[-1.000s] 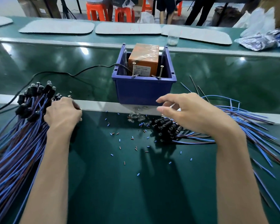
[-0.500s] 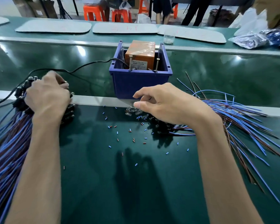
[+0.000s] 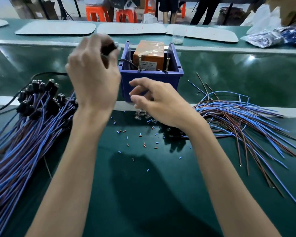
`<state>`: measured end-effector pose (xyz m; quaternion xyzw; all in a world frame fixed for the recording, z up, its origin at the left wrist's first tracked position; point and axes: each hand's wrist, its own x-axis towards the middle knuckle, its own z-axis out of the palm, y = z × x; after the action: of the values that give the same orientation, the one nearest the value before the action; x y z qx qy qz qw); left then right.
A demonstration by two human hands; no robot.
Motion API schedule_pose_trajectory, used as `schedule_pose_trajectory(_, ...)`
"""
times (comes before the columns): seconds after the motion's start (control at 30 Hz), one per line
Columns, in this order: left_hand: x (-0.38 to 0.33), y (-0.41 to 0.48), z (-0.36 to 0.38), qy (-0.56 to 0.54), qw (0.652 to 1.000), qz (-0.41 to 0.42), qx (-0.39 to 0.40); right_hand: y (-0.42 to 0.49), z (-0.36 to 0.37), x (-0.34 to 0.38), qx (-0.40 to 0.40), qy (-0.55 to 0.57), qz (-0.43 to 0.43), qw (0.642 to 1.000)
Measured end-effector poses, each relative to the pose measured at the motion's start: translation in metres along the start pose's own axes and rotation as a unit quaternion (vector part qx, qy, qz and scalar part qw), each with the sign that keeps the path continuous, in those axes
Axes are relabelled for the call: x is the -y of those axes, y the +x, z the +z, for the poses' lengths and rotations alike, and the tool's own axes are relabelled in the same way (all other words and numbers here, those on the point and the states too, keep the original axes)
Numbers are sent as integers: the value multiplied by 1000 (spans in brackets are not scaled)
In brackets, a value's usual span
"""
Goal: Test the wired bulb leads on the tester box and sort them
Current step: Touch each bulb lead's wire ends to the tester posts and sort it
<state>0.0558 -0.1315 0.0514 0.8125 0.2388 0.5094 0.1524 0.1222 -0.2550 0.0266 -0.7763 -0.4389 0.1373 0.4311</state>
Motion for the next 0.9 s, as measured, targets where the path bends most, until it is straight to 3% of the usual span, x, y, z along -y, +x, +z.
schedule_pose_trajectory(0.1, -22, -8, 1, -75, 995, 60, 31, 4, 4, -1, -35, 142, 0, 989)
schedule_pose_trajectory(0.17, -34, -16, 6, -142, 983, 68, 91, 4, 5, -2, -43, 282, -2, 958)
schedule_pose_trajectory(0.23, -43, -22, 10, -229, 958, 38, 169, 1, 2, -3, -64, 387, 2, 920)
schedule_pose_trajectory(0.33, -41, -24, 13, -341, 903, -30, 259, 3, -1, -7, -96, 451, 19, 887)
schedule_pose_trajectory(0.4, -37, -24, 15, -370, 896, -68, 234, 7, 0, -8, -119, 475, 38, 871)
schedule_pose_trajectory(0.47, -38, -22, 15, -314, 937, -104, 115, 11, 0, -6, -160, 503, 60, 847)
schedule_pose_trajectory(0.53, -36, -19, 14, -305, 933, -185, 44, 14, -4, -4, -214, 520, 78, 823)
schedule_pose_trajectory(0.57, -36, -16, 13, -354, 896, -258, 73, 13, -7, -4, -233, 521, 79, 818)
schedule_pose_trajectory(0.6, -35, -13, 13, -416, 833, -337, 138, 13, -11, -4, -247, 516, 76, 817)
schedule_pose_trajectory(0.67, -36, -14, 14, -515, 674, -463, 258, 10, -20, -3, -265, 497, 64, 824)
schedule_pose_trajectory(0.7, -38, -17, 17, -533, 617, -503, 286, 8, -24, -3, -265, 483, 61, 832)
schedule_pose_trajectory(0.77, -42, -24, 22, -540, 553, -561, 297, 3, -31, -2, -243, 441, 61, 862)
schedule_pose_trajectory(0.9, -39, -24, 30, -579, 457, -648, 190, -7, -49, -4, -170, 316, 70, 931)
